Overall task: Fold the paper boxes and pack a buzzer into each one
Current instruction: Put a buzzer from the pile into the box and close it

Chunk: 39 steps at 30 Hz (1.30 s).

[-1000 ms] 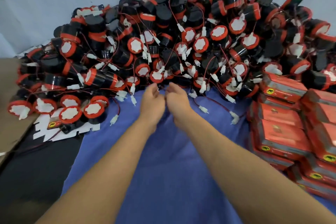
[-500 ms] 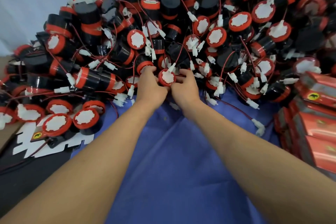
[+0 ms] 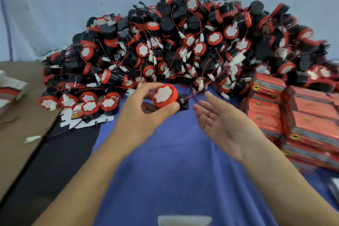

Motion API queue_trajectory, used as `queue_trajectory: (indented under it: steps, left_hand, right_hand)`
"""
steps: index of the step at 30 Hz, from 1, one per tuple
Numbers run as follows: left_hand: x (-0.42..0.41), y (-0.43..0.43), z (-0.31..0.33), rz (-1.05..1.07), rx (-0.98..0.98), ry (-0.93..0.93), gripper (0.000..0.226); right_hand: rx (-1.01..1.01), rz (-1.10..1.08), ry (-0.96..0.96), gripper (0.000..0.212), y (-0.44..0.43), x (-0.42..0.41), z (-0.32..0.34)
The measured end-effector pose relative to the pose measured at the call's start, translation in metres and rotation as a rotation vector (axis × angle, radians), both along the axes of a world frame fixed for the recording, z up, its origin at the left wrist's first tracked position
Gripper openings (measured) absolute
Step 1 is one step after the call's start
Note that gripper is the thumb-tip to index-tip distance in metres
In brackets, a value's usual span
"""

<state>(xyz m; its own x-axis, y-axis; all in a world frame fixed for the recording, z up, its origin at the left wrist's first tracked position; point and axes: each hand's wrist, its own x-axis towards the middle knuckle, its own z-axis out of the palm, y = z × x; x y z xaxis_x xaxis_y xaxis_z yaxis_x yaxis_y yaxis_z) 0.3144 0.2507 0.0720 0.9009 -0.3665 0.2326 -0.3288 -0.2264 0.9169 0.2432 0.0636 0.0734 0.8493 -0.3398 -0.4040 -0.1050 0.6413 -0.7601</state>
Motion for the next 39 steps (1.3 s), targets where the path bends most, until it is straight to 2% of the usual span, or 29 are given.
queue_trajectory:
  steps: [2,3,5,7,9,12,14,23,30,36,39]
  left_hand:
    - [-0.036,0.014,0.012,-0.045,0.031,-0.009,0.047]
    - [-0.052,0.020,0.016,-0.042,0.054,-0.034,0.046]
    - [-0.083,0.032,0.021,-0.004,0.120,-0.105,0.044]
    - [-0.107,0.042,0.023,0.032,0.187,-0.136,0.046]
    - [-0.127,0.051,0.023,0.059,0.235,-0.150,0.049]
    - [-0.159,0.060,0.018,0.053,0.266,-0.170,0.055]
    - [-0.181,0.063,0.010,0.003,0.322,-0.185,0.051]
    - [-0.209,0.070,-0.029,0.001,0.559,-0.339,0.042]
    - [-0.213,0.066,-0.060,-0.055,0.712,-0.511,0.037]
    - [-0.220,0.061,-0.081,-0.014,0.811,-0.560,0.045]
    - [-0.225,0.060,-0.091,0.023,0.782,-0.540,0.041]
  right_hand:
    - [0.018,-0.013,-0.108,0.010,0.003,-0.029,0.016]
    - [-0.030,-0.025,-0.151,0.010,0.005,-0.044,0.024]
    - [-0.149,0.004,-0.206,0.026,0.005,-0.072,0.040]
    - [-0.280,0.106,-0.252,0.033,0.005,-0.105,0.053]
    - [-0.521,0.209,-0.232,0.032,0.007,-0.136,0.062]
    - [-0.975,0.278,-0.116,0.017,0.018,-0.165,0.064]
    - [-1.147,0.281,-0.082,0.025,0.029,-0.177,0.059]
    - [-1.250,0.210,-0.164,0.023,0.062,-0.186,0.026]
    - [-1.371,0.296,0.004,0.017,0.075,-0.186,-0.005]
    - [-1.370,0.406,0.086,0.015,0.084,-0.184,-0.017]
    - [-1.442,0.411,0.084,0.019,0.092,-0.180,-0.021]
